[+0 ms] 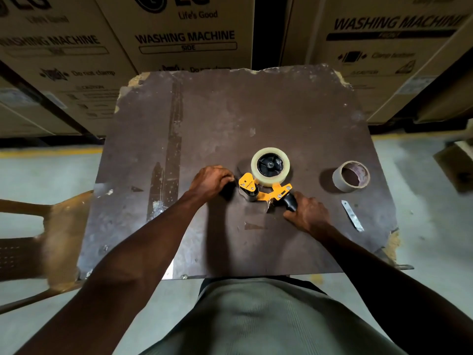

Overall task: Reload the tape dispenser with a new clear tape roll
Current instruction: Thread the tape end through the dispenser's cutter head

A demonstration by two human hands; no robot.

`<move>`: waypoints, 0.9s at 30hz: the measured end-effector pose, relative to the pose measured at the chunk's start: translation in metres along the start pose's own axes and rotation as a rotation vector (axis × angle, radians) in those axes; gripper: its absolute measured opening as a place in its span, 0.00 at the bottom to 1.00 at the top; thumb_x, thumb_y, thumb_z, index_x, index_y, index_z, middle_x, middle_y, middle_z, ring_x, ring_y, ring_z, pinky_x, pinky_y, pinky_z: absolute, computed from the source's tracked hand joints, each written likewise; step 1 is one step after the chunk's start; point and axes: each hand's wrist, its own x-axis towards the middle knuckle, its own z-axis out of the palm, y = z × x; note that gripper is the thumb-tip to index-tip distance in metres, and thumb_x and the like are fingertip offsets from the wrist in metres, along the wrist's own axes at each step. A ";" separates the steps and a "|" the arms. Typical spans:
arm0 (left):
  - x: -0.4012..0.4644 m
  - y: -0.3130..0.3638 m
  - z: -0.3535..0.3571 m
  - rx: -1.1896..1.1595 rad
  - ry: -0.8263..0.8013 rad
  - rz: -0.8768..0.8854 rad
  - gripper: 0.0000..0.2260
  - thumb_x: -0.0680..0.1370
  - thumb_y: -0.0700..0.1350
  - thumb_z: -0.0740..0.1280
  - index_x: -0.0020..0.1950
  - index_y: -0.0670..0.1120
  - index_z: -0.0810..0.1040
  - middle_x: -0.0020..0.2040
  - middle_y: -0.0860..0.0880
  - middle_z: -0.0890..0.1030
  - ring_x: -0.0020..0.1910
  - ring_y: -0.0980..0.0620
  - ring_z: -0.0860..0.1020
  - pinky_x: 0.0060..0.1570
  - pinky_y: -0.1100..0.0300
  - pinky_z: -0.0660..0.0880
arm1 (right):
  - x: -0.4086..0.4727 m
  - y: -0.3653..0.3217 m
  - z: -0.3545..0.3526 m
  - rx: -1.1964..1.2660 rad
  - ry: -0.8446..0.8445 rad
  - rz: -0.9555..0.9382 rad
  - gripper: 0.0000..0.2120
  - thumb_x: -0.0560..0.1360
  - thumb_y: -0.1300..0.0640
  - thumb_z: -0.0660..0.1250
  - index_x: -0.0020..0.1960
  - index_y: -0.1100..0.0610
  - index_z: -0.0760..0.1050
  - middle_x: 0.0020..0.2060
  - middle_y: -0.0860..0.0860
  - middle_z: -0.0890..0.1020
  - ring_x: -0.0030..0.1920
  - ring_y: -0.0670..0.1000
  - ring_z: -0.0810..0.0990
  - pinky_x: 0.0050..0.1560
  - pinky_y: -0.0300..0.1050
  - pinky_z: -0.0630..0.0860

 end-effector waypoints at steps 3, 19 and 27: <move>0.004 0.002 0.000 -0.106 -0.032 -0.069 0.07 0.77 0.49 0.68 0.51 0.51 0.85 0.44 0.51 0.86 0.42 0.51 0.83 0.47 0.57 0.78 | 0.000 0.000 0.002 -0.009 0.004 0.008 0.26 0.70 0.43 0.68 0.66 0.48 0.70 0.55 0.64 0.81 0.55 0.66 0.80 0.53 0.53 0.76; 0.010 0.037 0.019 -0.943 0.015 -0.756 0.09 0.70 0.38 0.76 0.40 0.46 0.76 0.38 0.45 0.80 0.39 0.48 0.79 0.37 0.52 0.81 | 0.003 0.005 0.005 -0.048 0.017 -0.042 0.28 0.71 0.43 0.67 0.69 0.48 0.68 0.55 0.63 0.82 0.55 0.65 0.81 0.53 0.52 0.77; -0.004 0.056 0.020 -1.017 0.076 -0.769 0.07 0.75 0.49 0.67 0.43 0.47 0.81 0.37 0.49 0.80 0.42 0.49 0.79 0.43 0.54 0.79 | 0.002 0.008 0.001 -0.059 0.000 -0.101 0.26 0.74 0.40 0.66 0.66 0.52 0.70 0.57 0.62 0.82 0.57 0.65 0.80 0.52 0.52 0.75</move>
